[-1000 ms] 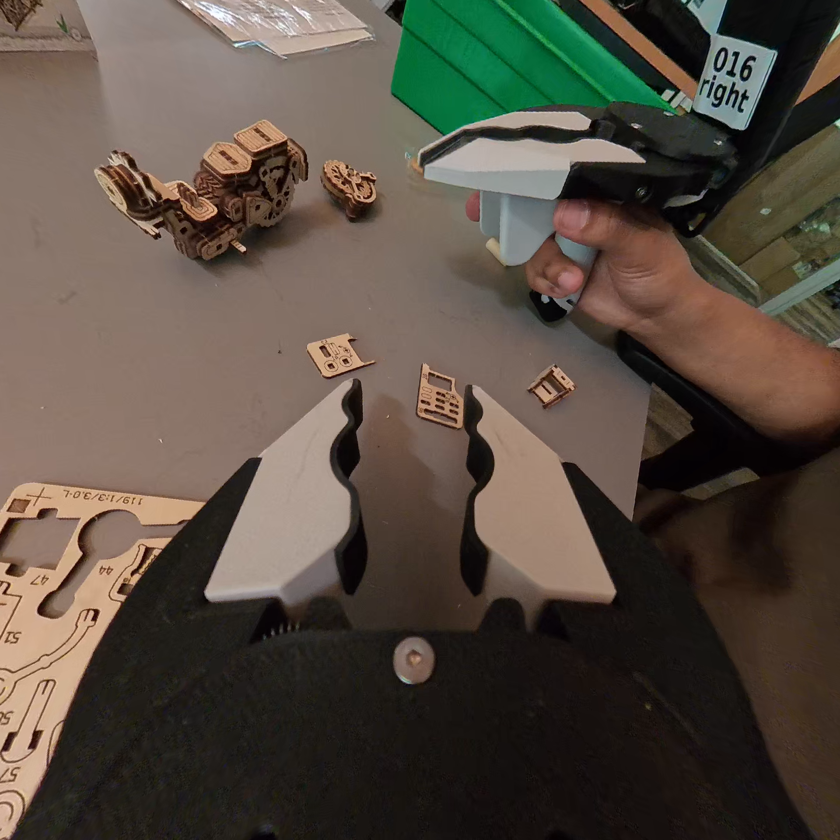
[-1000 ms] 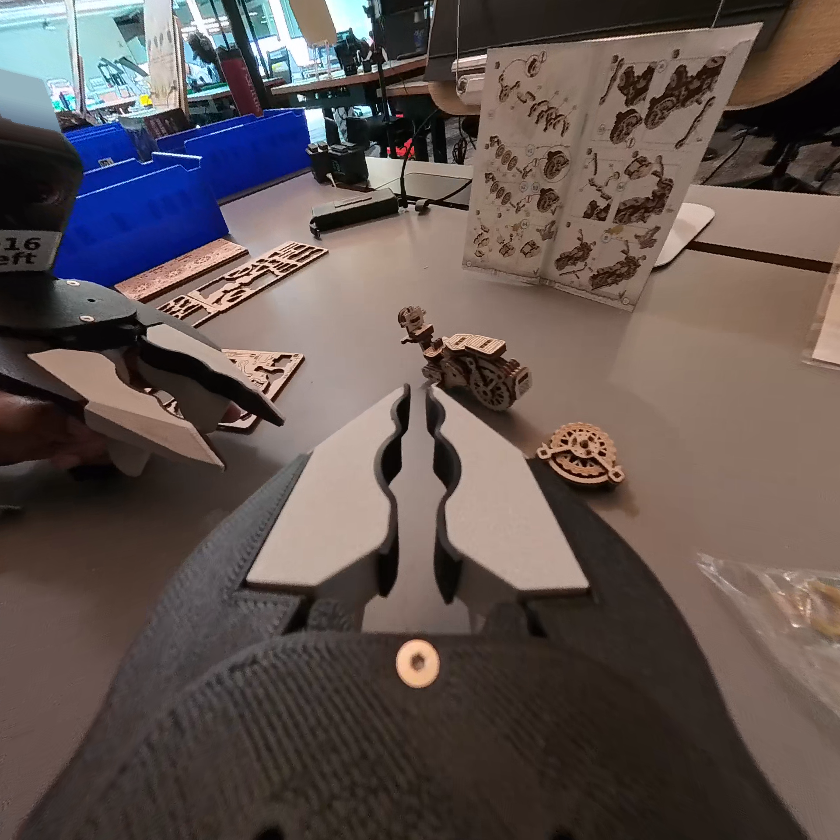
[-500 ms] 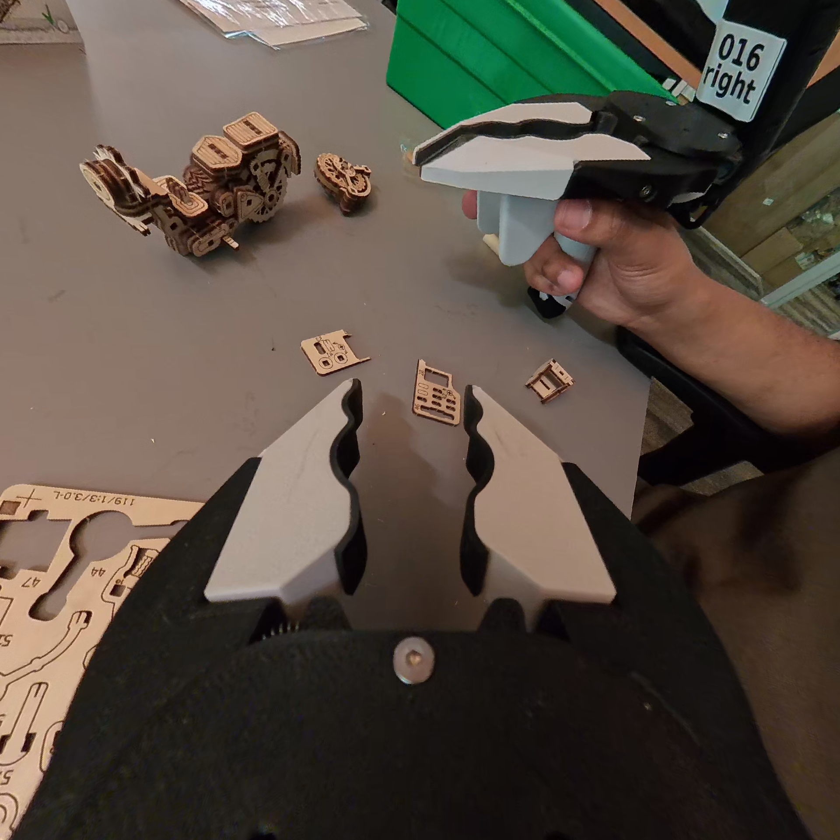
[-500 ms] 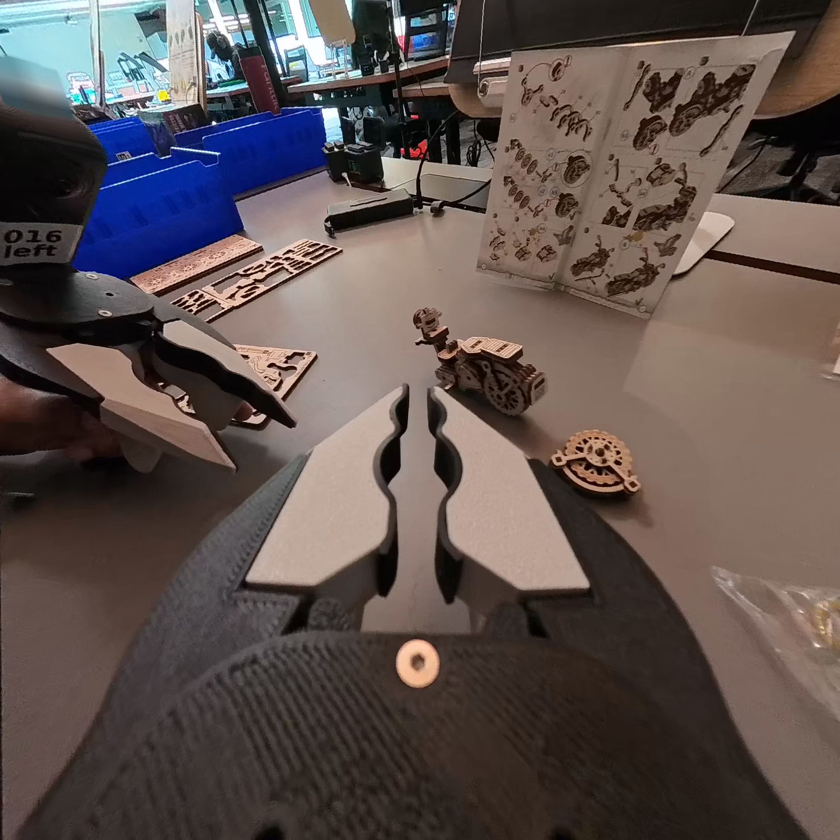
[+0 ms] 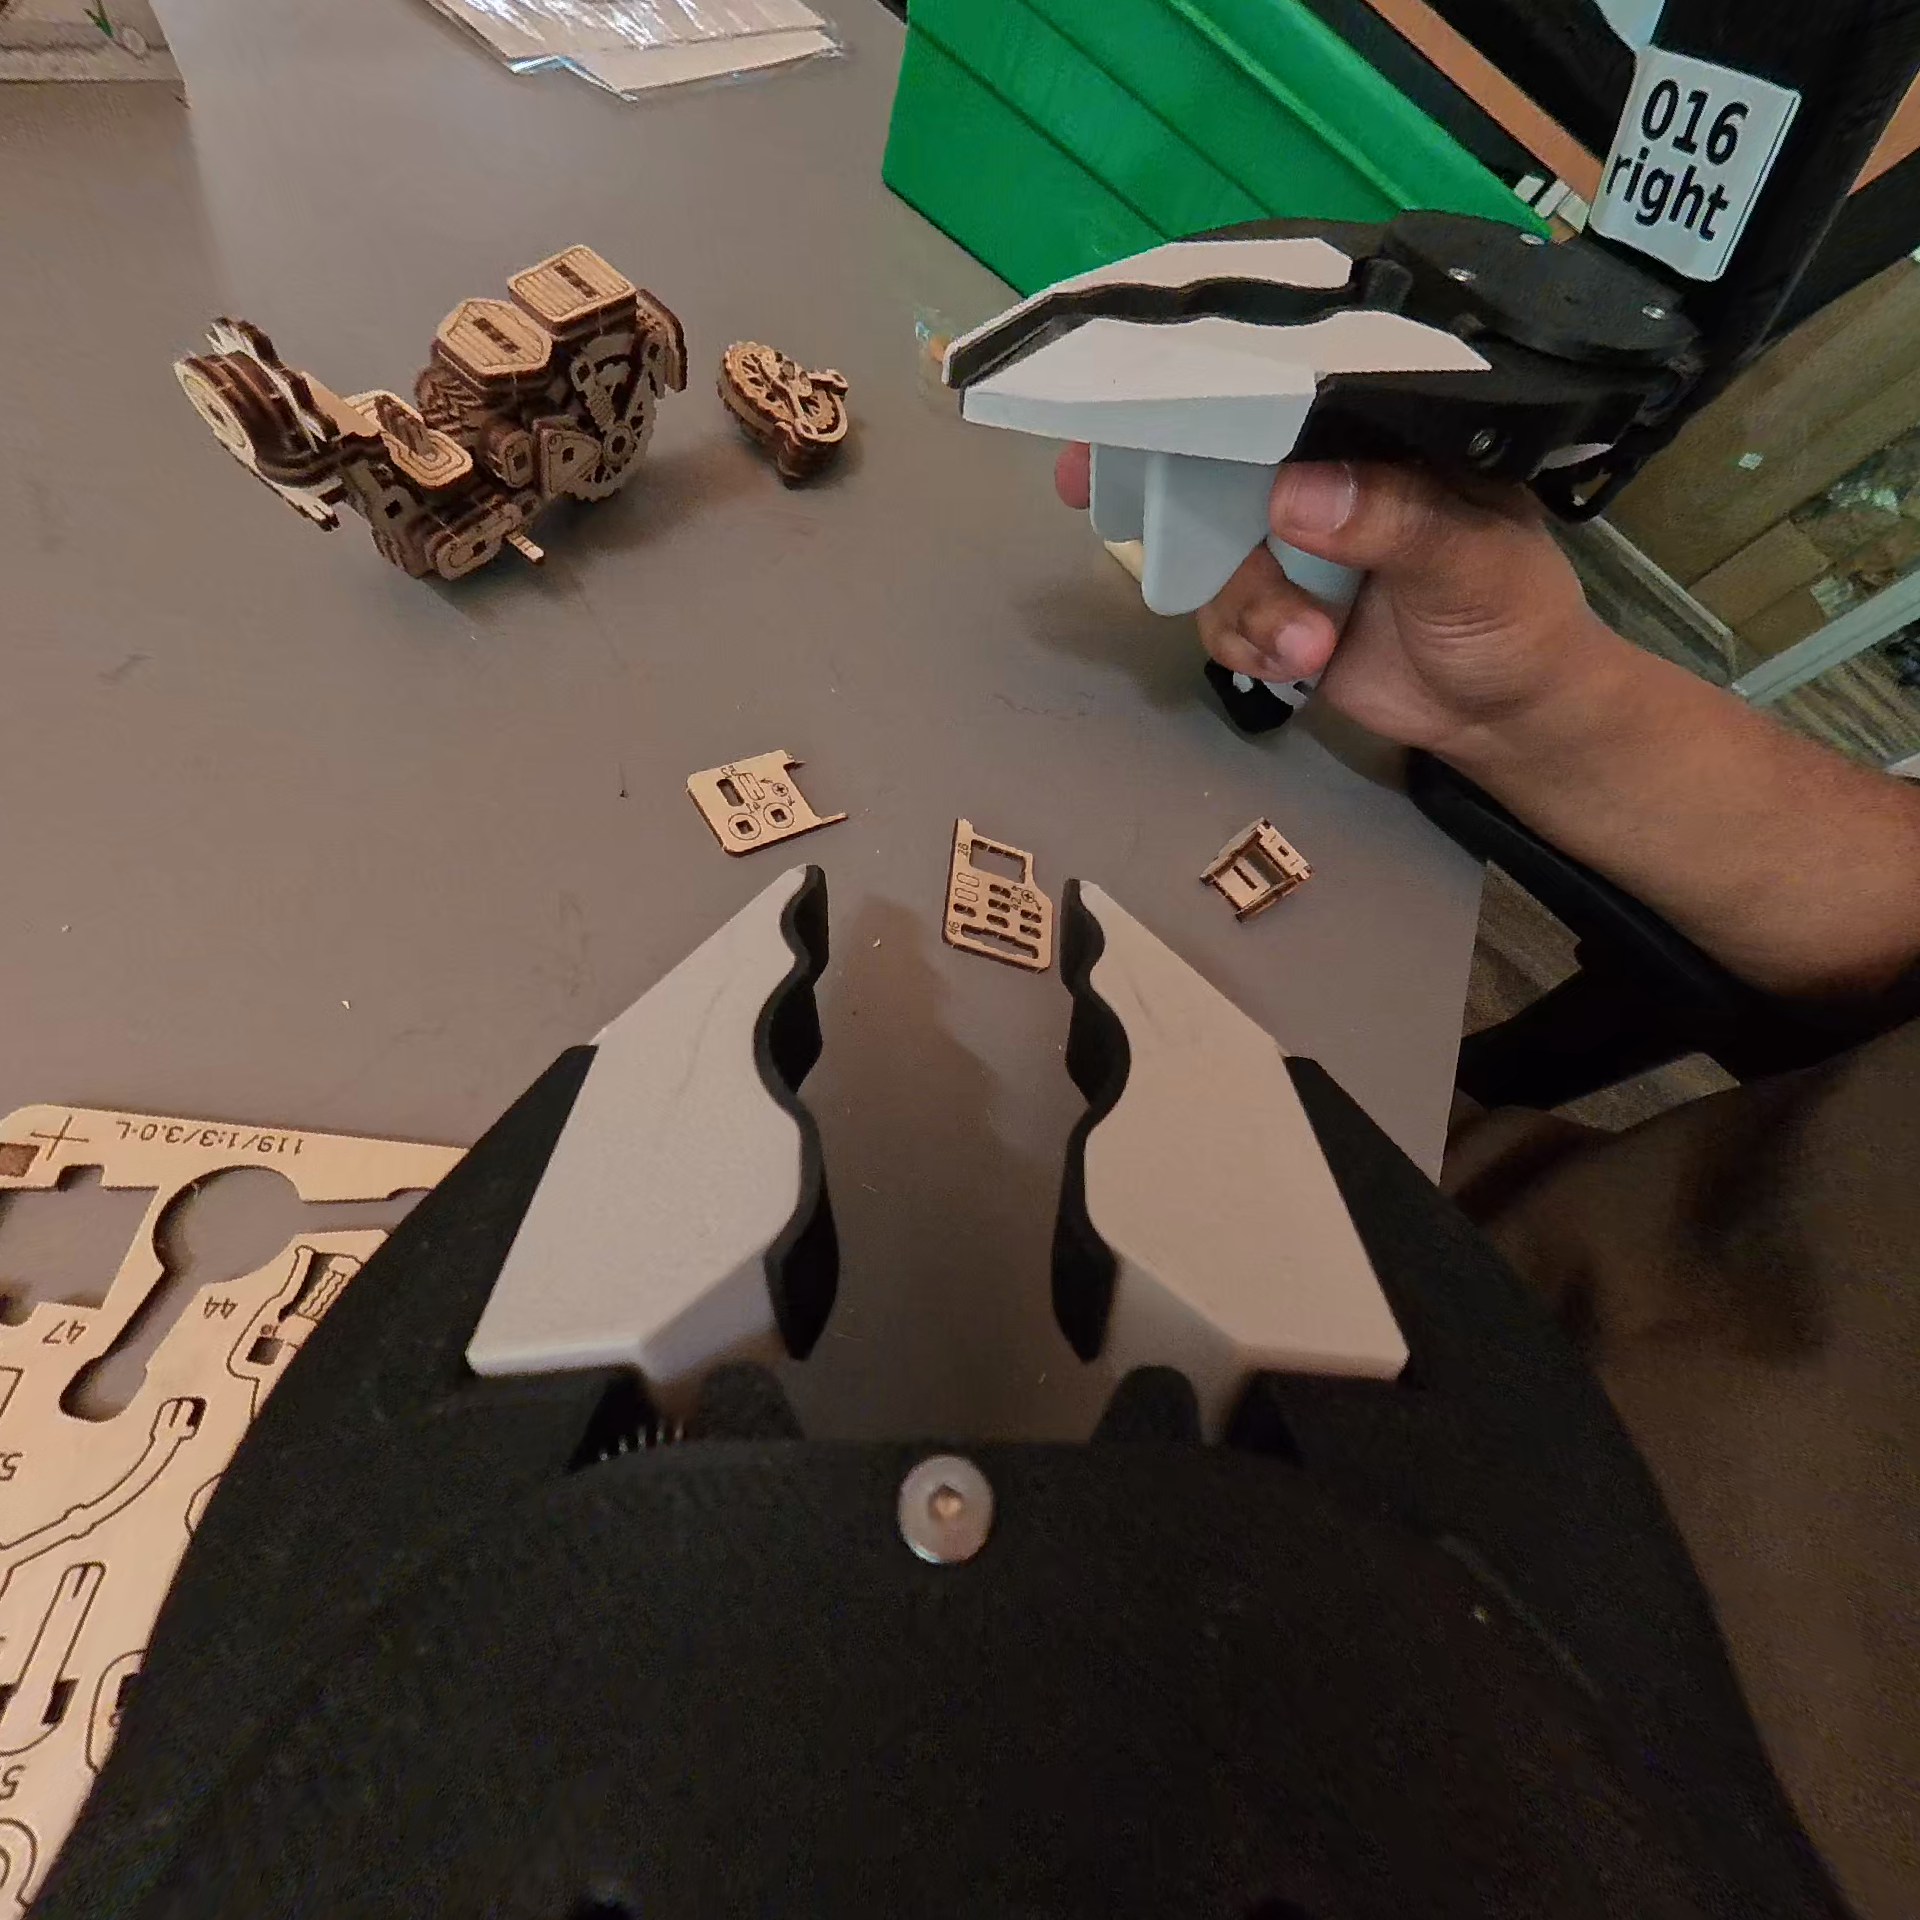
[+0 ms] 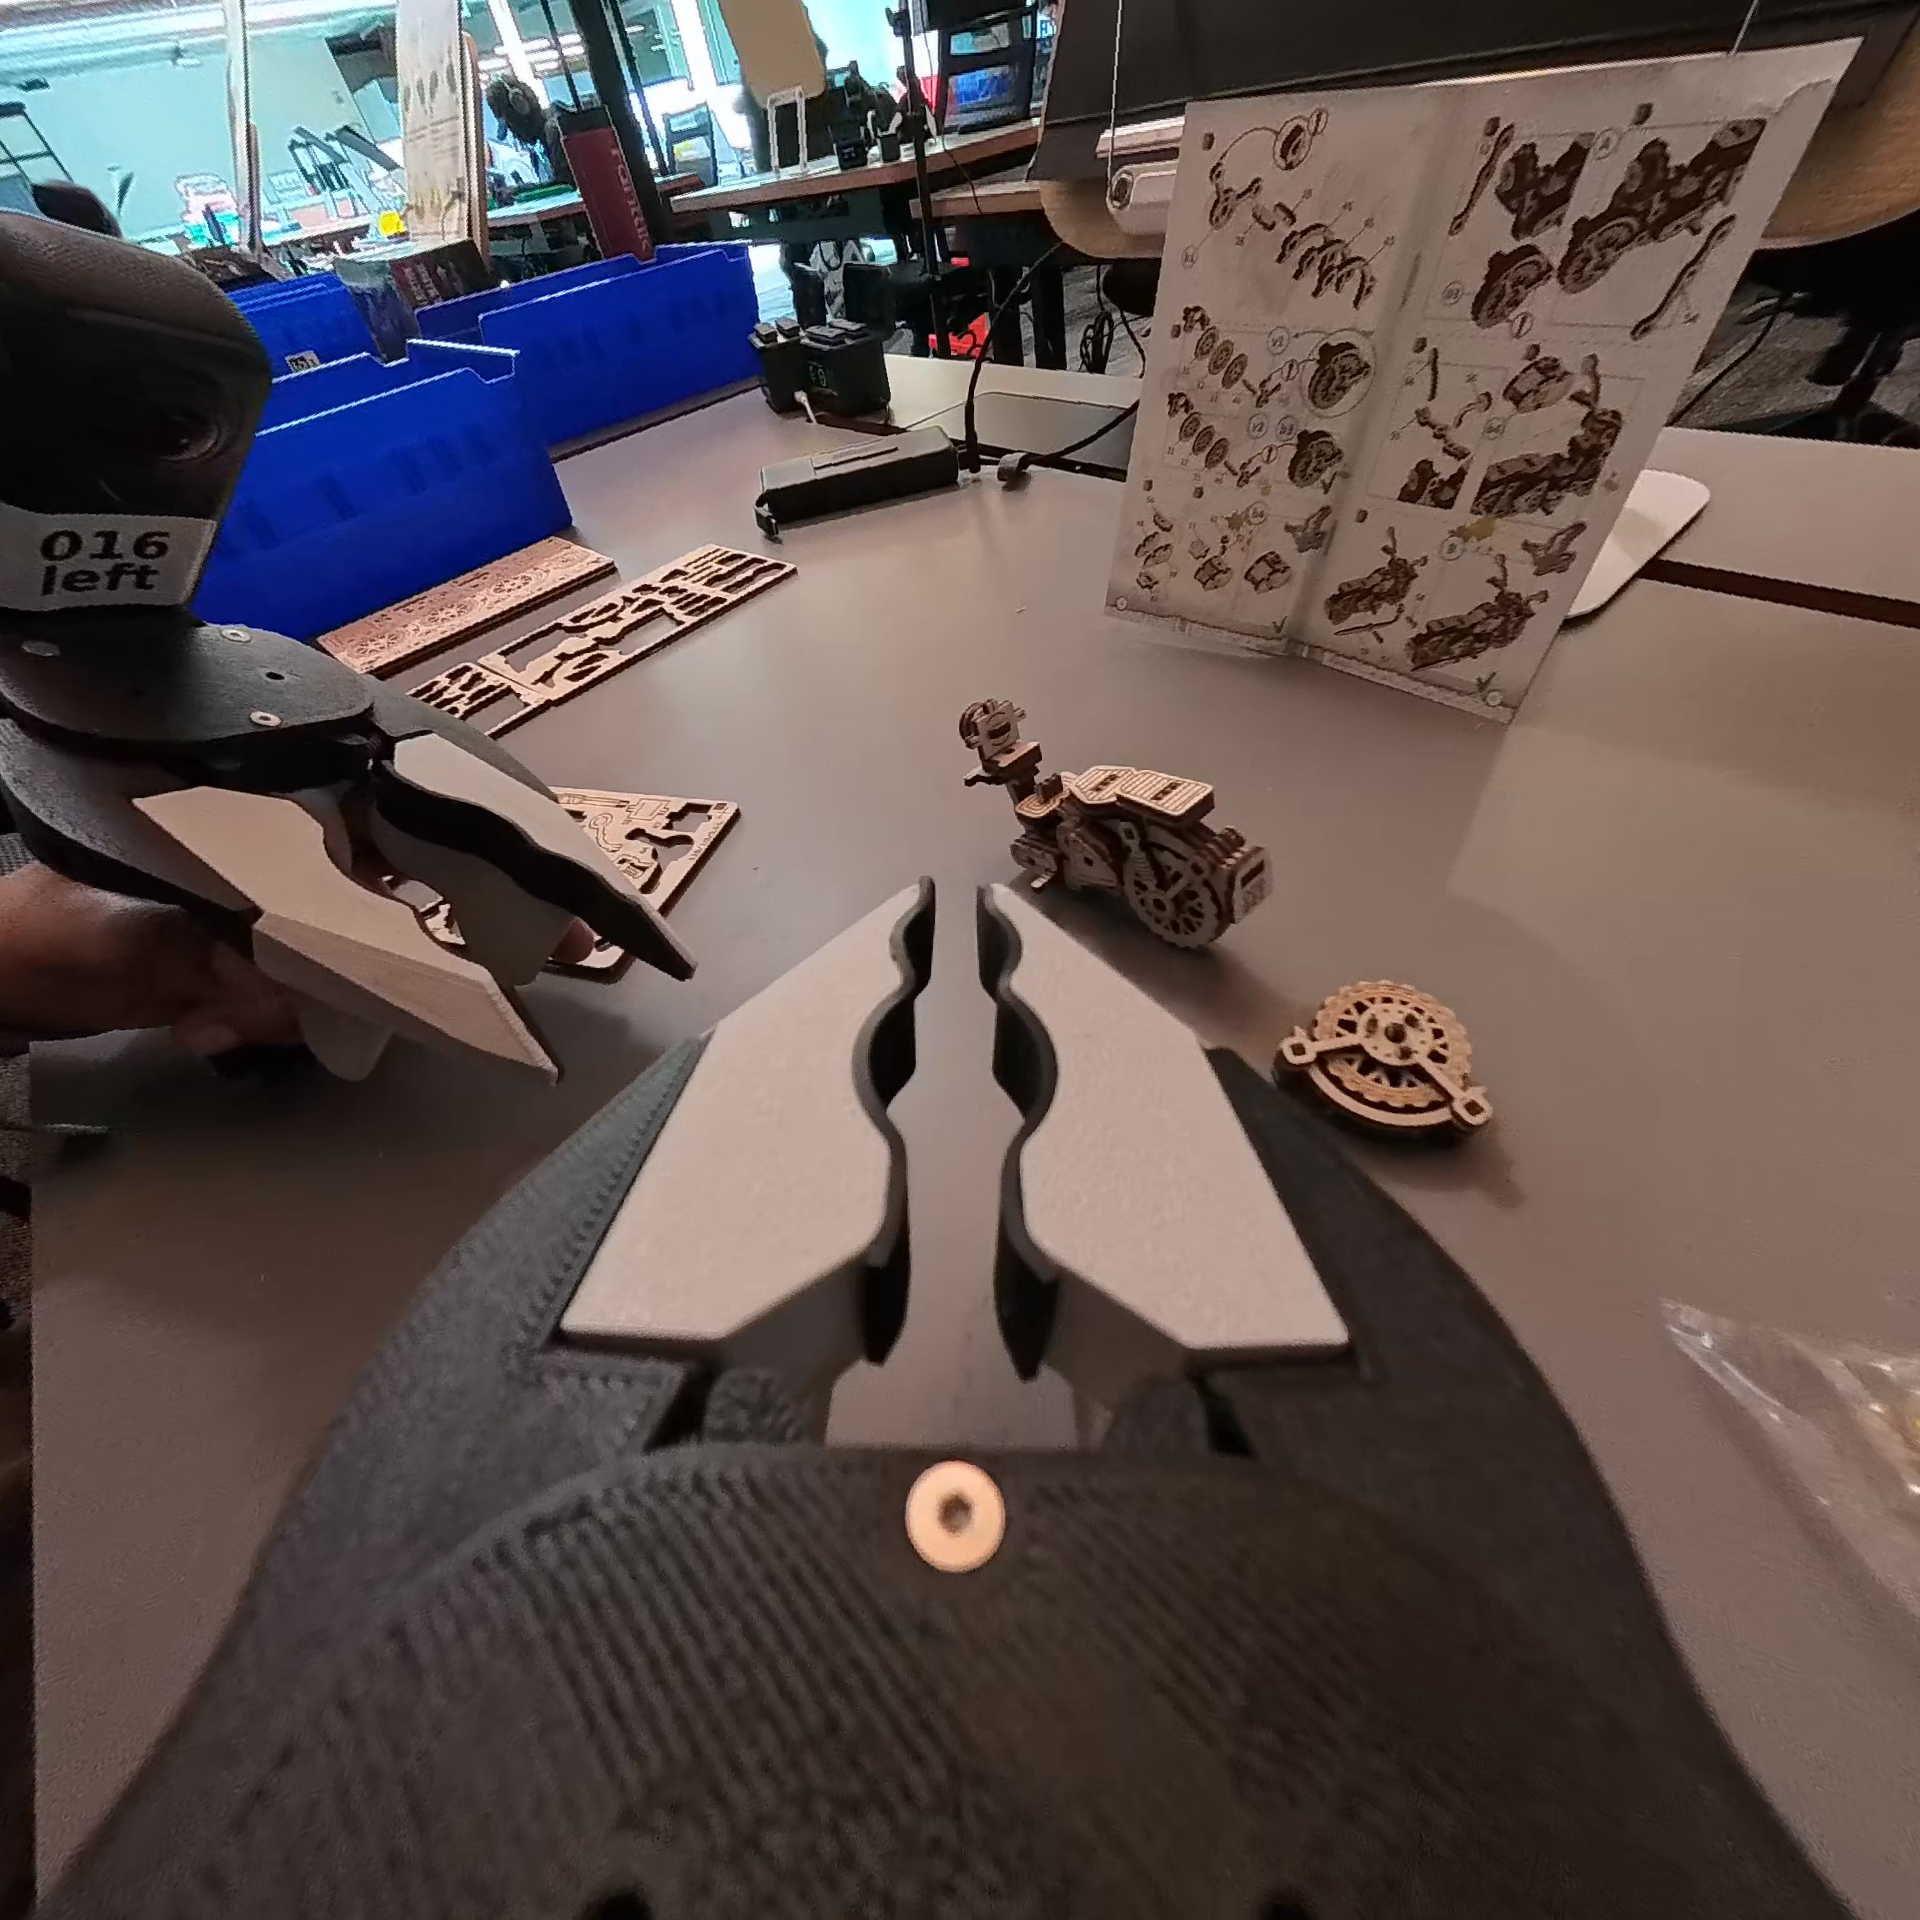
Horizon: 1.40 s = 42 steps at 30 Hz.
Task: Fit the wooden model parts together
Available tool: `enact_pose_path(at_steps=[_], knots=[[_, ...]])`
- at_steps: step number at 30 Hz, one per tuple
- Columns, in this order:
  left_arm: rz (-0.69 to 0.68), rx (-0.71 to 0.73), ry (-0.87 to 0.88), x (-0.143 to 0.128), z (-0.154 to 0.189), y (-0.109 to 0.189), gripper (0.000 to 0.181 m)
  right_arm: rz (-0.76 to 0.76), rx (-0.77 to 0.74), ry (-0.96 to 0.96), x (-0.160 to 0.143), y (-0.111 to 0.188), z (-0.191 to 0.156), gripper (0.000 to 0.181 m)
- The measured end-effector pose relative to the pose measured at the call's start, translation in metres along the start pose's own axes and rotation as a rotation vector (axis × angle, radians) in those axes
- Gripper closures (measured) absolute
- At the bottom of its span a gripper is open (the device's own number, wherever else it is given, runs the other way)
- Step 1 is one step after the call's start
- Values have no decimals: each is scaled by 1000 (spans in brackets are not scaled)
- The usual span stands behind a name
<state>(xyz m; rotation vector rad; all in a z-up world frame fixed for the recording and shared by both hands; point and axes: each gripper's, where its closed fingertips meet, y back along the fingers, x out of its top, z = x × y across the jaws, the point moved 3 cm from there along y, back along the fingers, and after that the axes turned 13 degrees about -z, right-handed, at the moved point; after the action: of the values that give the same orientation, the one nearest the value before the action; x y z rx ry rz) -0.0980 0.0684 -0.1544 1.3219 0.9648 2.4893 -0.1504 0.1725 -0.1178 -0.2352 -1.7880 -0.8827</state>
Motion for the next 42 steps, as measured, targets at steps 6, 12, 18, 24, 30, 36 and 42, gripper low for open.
enact_pose_path(at_steps=[6,12,18,24,30,36,42], knots=[[-2,-4,5,0,0,0,138,-3,5,-4,-1,-1,-1,175],[-10,-13,13,-1,0,-1,137,-4,8,-7,-1,-1,-1,175],[-10,-6,8,-1,0,-1,137,13,-9,-6,2,2,1,177],[-43,39,59,-7,-5,-3,134,316,-230,-6,32,49,24,181],[-56,32,52,-9,-1,-4,134,380,-208,-135,31,59,41,181],[-56,8,83,-9,-4,-5,133,355,-141,-191,27,52,40,181],[-55,11,83,-9,-4,-4,132,330,-114,-197,25,47,38,181]])
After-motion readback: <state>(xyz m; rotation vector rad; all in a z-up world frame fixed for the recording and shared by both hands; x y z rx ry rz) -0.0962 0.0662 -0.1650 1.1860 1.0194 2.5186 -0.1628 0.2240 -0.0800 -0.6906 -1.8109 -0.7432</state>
